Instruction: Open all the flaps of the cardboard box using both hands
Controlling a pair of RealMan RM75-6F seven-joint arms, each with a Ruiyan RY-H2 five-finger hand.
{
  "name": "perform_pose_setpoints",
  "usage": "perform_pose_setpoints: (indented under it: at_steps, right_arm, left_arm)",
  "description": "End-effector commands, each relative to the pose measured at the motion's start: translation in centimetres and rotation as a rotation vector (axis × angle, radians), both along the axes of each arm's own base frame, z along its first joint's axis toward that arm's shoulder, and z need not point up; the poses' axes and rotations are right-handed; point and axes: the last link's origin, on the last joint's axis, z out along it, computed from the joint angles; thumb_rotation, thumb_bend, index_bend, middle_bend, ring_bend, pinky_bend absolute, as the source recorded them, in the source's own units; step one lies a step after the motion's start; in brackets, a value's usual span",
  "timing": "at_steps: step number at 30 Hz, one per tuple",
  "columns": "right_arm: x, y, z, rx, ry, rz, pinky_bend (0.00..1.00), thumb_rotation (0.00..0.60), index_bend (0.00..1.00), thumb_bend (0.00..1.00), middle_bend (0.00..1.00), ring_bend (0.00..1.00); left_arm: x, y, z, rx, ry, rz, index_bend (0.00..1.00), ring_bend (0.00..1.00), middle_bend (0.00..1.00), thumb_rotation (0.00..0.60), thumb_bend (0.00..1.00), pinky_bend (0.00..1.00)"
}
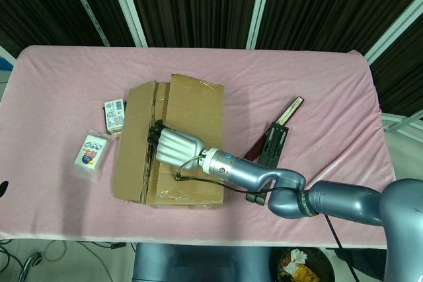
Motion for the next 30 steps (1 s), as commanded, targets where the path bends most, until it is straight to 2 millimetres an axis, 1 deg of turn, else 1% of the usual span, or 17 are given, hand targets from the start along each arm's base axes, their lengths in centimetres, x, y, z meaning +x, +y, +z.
perform_pose_setpoints:
  at_steps: [1, 4, 6, 9, 16, 20, 26, 30]
  right_arm:
    - [0.1, 0.0, 1.1, -0.034, 0.022, 0.022, 0.27, 0.6, 0.51, 0.81, 0.25, 0.21]
    - [0.1, -0.1, 2.0, -0.065, 0.043, 0.032, 0.27, 0.6, 0.48, 0.78, 0.25, 0.21]
    - [-0.1, -0.2, 2.4, -0.084, 0.056, 0.033, 0.27, 0.6, 0.44, 0.73, 0.24, 0.21]
    - [-0.5, -0.3, 3.0, -0.119, 0.079, 0.035, 0.27, 0.6, 0.38, 0.69, 0.23, 0.21]
    - [-1.6, -0.4, 4.7, -0.205, 0.125, 0.048, 0.26, 0.6, 0.3, 0.6, 0.21, 0.2]
    - [-1.6, -0.1, 5.6, -0.235, 0.126, 0.057, 0.26, 0.6, 0.26, 0.5, 0.18, 0.18]
    - [-1.3, 0.5, 6.6, -0.27, 0.135, 0.095, 0.25, 0.6, 0.23, 0.46, 0.15, 0.16]
    - [-1.3, 0.9, 6.9, -0.287, 0.155, 0.117, 0.25, 0.6, 0.22, 0.44, 0.13, 0.15]
  left_arm:
    - [0.1, 0.0, 0.0, 0.0, -0.002, -0.002, 0.0, 0.0, 0.0, 0.6, 0.2, 0.04]
    - [0.1, -0.1, 0.0, -0.001, -0.005, -0.003, 0.0, 0.0, 0.0, 0.6, 0.2, 0.04]
    - [0.1, -0.1, 0.0, -0.002, -0.005, -0.004, 0.0, 0.0, 0.0, 0.6, 0.2, 0.04]
    - [0.1, -0.1, 0.0, -0.004, -0.006, -0.005, 0.0, 0.0, 0.0, 0.6, 0.2, 0.04]
    - [0.1, -0.2, 0.1, -0.009, -0.004, -0.002, 0.0, 0.0, 0.0, 0.6, 0.2, 0.04]
    - [0.1, -0.1, 0.1, -0.01, -0.001, 0.002, 0.0, 0.0, 0.0, 0.6, 0.2, 0.04]
    - [0.1, -0.1, 0.1, -0.011, 0.001, 0.004, 0.0, 0.0, 0.0, 0.6, 0.2, 0.02]
    - [0.1, -0.2, 0.1, -0.012, 0.0, 0.005, 0.0, 0.0, 0.0, 0.6, 0.2, 0.02]
